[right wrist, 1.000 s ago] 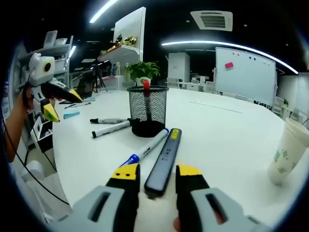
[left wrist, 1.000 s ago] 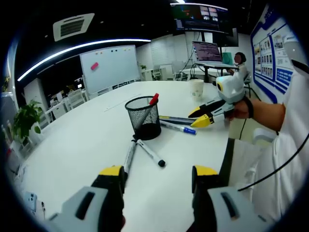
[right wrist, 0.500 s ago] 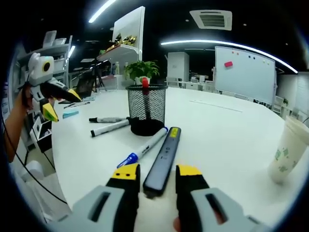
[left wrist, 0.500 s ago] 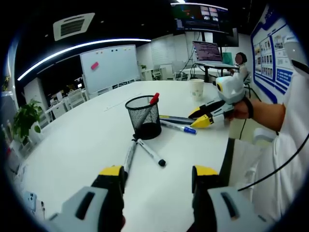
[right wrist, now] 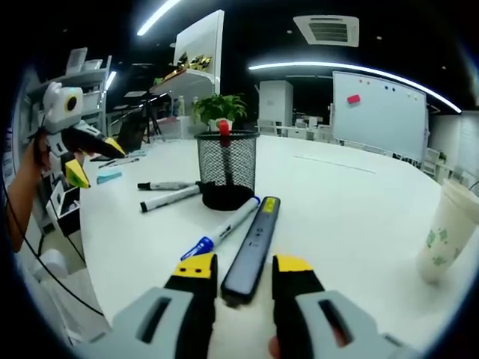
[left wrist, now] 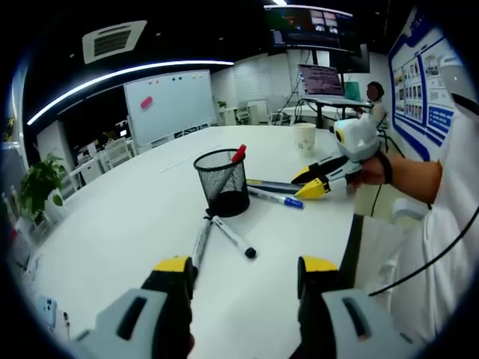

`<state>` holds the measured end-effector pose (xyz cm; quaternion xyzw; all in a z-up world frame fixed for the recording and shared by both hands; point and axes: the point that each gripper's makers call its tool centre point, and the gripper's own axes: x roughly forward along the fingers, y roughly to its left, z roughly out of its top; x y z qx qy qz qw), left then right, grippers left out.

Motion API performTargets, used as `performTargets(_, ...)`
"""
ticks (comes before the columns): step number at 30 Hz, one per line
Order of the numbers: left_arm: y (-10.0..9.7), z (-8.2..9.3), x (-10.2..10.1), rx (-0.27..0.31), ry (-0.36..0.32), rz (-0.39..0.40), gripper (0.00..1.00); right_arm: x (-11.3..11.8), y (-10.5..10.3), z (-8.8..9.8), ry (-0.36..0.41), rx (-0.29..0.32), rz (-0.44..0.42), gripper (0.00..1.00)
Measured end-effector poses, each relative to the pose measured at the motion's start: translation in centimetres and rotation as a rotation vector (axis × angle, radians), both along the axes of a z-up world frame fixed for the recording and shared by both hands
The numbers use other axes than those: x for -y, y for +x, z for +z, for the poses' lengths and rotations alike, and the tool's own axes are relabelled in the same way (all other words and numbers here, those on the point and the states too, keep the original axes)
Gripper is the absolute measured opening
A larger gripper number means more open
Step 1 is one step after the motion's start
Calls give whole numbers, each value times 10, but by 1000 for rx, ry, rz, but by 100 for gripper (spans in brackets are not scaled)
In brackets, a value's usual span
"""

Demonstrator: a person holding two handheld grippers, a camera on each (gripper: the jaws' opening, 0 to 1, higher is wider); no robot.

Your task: Place the scattered laser pointers and whiteboard markers into the pen holder and stack the scattered paper cups together

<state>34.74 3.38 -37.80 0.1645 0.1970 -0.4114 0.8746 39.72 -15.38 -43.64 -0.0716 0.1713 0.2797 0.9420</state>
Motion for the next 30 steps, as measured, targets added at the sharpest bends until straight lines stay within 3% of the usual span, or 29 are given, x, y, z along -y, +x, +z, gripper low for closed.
performTargets(30,1,2,-2,4,5,2,57,-1,1,-1,-3,-5,3,29)
